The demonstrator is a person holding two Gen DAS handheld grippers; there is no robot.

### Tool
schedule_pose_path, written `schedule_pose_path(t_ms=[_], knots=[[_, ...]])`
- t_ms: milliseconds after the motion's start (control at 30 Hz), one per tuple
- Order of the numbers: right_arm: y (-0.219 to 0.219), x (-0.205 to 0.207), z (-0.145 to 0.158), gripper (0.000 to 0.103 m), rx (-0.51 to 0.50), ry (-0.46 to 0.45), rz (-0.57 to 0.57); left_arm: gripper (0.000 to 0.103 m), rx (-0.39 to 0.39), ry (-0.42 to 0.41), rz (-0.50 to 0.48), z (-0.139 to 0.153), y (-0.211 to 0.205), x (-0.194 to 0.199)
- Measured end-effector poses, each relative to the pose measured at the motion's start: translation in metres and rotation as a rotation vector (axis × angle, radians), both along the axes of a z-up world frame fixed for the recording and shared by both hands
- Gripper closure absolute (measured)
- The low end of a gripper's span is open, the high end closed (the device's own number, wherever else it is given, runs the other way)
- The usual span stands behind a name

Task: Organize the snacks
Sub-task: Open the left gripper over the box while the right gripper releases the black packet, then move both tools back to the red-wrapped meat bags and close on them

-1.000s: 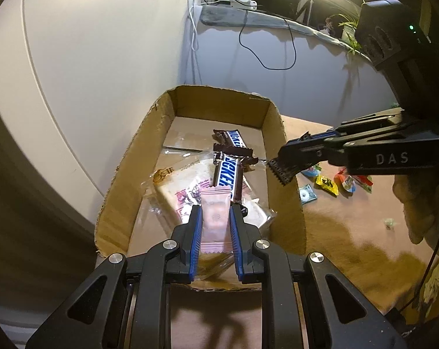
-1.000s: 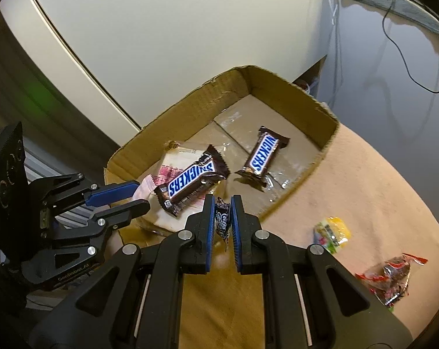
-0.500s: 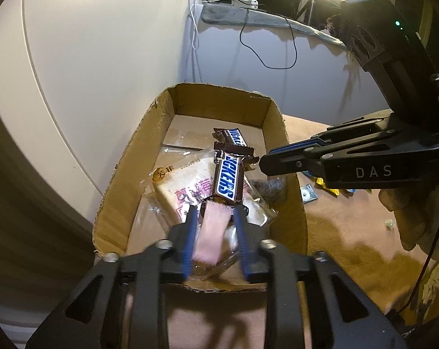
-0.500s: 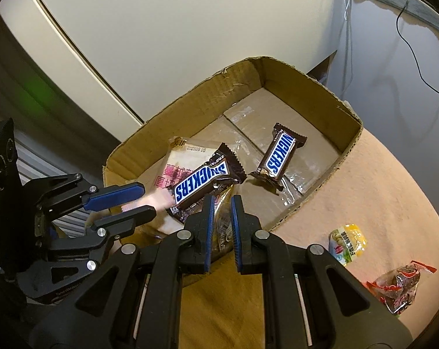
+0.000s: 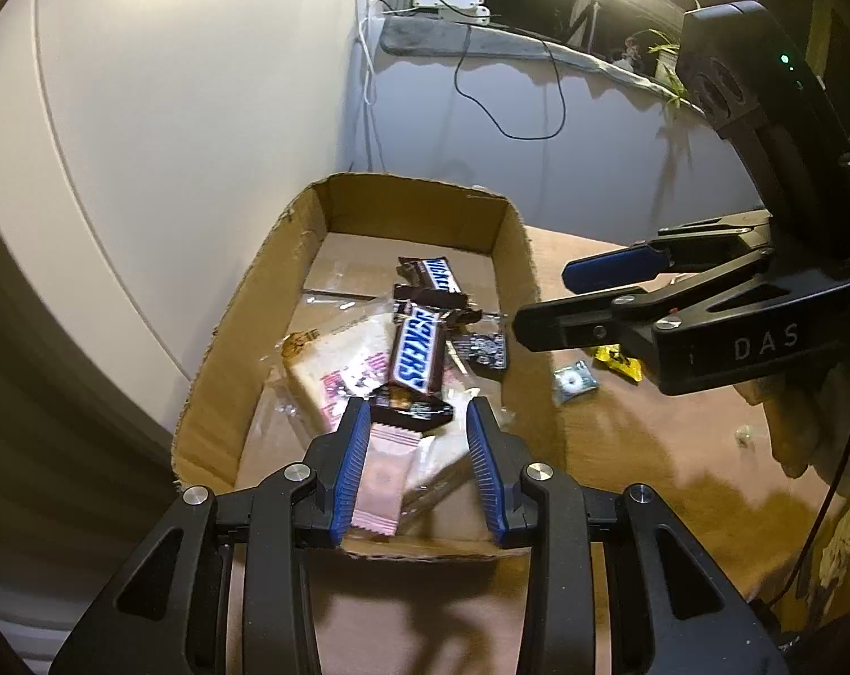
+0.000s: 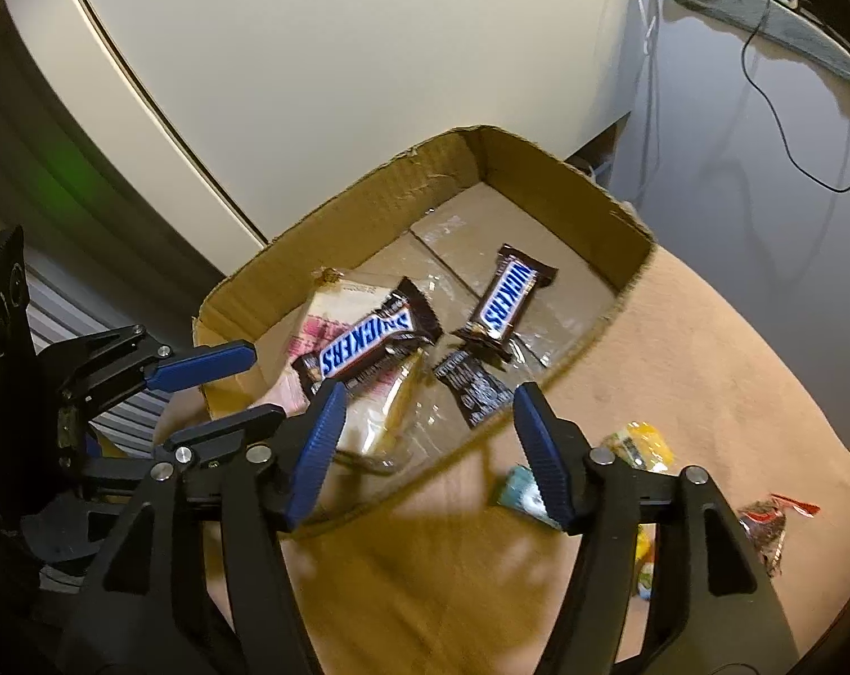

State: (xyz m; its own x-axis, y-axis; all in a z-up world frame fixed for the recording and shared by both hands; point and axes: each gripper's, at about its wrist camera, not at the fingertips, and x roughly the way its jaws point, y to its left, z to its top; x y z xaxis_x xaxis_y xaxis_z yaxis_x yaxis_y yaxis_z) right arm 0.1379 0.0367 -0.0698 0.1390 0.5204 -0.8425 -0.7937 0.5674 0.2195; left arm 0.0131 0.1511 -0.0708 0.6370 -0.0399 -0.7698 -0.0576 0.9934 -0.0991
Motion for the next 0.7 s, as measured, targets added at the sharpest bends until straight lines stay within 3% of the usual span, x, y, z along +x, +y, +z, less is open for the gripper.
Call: schedule_pose_path(t_ms=[133, 700], knots=[[-0.021, 0.001, 0.004, 0.032, -0.013, -0.027, -0.024, 0.065, -0.002, -0.009, -0.019, 0.003, -0.010, -0.001], [-0.168, 0.031, 0.001, 0.032, -0.068, -0.053, -0.258, 0.065, -0.029, -0.004, -0.168, -0.003, -0.093, 0.016]])
